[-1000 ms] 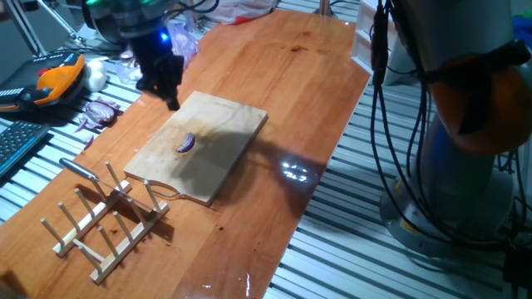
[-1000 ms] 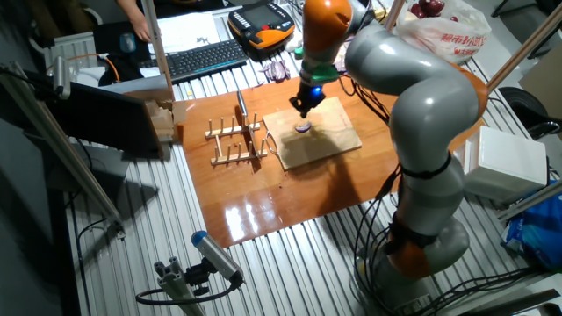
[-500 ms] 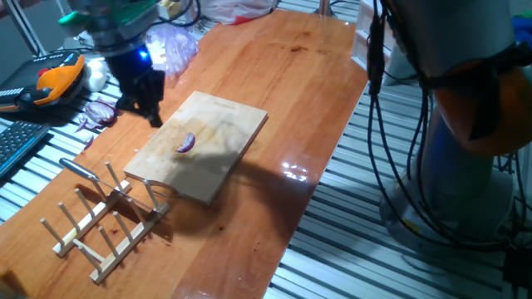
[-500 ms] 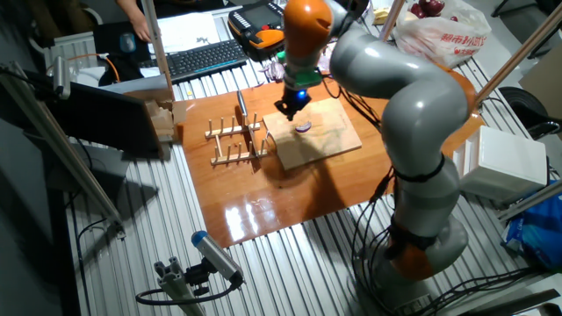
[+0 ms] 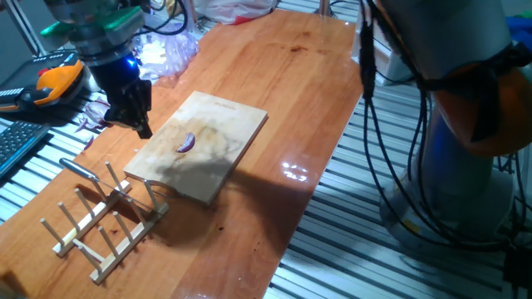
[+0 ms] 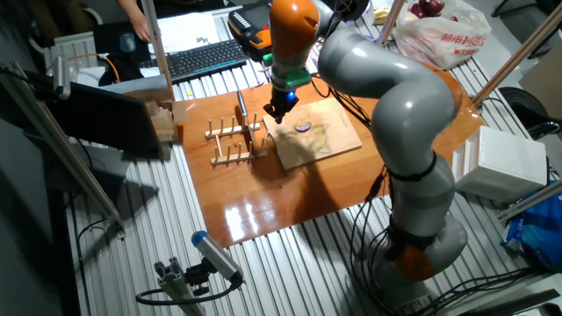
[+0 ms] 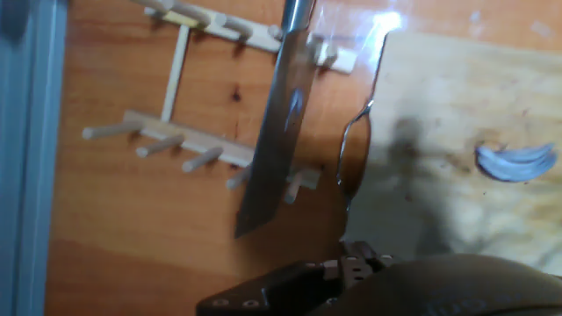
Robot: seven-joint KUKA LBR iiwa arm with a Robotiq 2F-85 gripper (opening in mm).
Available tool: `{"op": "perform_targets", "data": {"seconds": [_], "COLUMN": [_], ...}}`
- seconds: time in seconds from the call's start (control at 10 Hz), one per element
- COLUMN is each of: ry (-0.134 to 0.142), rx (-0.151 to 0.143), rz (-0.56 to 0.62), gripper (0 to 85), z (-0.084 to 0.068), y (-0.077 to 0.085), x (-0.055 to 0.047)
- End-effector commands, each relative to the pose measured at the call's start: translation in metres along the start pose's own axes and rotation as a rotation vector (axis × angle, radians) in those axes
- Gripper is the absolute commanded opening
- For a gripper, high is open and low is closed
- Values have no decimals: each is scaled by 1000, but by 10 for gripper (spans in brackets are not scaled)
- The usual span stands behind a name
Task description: Chop the onions
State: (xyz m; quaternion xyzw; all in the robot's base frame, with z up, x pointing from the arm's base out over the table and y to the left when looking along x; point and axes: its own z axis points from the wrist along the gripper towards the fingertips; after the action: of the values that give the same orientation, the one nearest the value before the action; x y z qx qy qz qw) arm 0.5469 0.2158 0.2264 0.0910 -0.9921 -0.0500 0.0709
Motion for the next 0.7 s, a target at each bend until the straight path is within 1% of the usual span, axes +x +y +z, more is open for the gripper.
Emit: {"op": "perform_targets", "data": {"seconds": [0.0,0.1,0.2,0.3,0.4,0.6], "ry": [-7,-16,-19,-30,-37,-57], "rx": [0,13,53,93,89,76], "rz": [51,96,135,169,190,224], "gripper": [0,170,170,170,170,170], "z": [0,0,0,5,10,24], "y": [0,5,22,39,48,60], "x": [0,-2,-9,-19,-27,-41]}}
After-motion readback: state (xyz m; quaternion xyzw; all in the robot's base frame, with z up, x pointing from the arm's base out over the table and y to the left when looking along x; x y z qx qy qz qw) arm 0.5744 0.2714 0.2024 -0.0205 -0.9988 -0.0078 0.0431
